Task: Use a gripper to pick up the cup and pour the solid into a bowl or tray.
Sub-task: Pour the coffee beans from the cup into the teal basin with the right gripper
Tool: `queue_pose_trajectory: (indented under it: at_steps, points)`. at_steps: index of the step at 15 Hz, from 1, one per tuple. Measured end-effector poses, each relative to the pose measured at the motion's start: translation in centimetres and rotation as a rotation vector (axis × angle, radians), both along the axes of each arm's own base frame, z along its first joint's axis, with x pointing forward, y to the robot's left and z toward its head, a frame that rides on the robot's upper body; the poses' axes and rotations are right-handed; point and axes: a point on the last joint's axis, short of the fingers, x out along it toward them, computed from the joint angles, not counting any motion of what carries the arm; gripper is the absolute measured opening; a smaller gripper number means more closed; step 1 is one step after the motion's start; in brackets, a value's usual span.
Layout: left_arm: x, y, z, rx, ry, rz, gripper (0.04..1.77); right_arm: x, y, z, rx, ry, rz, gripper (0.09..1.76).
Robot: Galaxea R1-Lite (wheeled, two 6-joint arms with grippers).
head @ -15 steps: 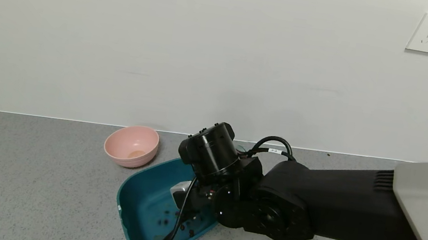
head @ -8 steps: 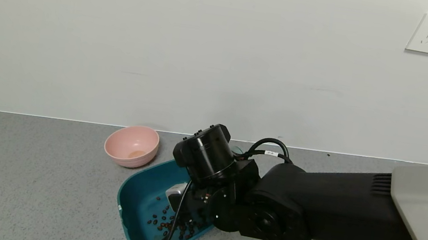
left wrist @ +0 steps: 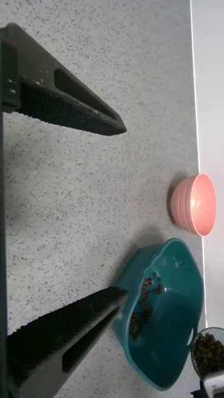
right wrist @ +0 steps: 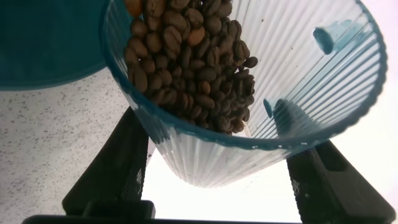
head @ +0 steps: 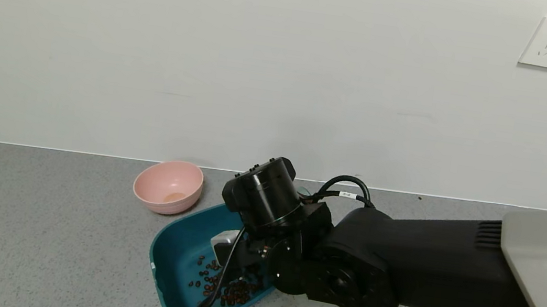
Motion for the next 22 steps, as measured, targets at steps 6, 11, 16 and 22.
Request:
queue_pose_trajectory:
  at_steps: [6,11,16,22]
  points:
    - [0.00,0.00,0.00,0.000,0.000,0.000,1.75,0.18,-0.20,-0.08,0.000,0.001,-0.010,1.32]
    - [0.00,0.00,0.00,0.000,0.000,0.000,1.75,0.28,-0.28,0.00,-0.008,-0.002,-0.013,1.32]
    - [0.00,0.00,0.00,0.000,0.000,0.000,1.75,0.02,-0.16,-0.20,-0.020,0.000,-0.013,1.32]
    - [0.00,0.00,0.00,0.000,0.000,0.000,1.75,-0.03,-0.24,-0.39,-0.037,0.003,-0.010,1.32]
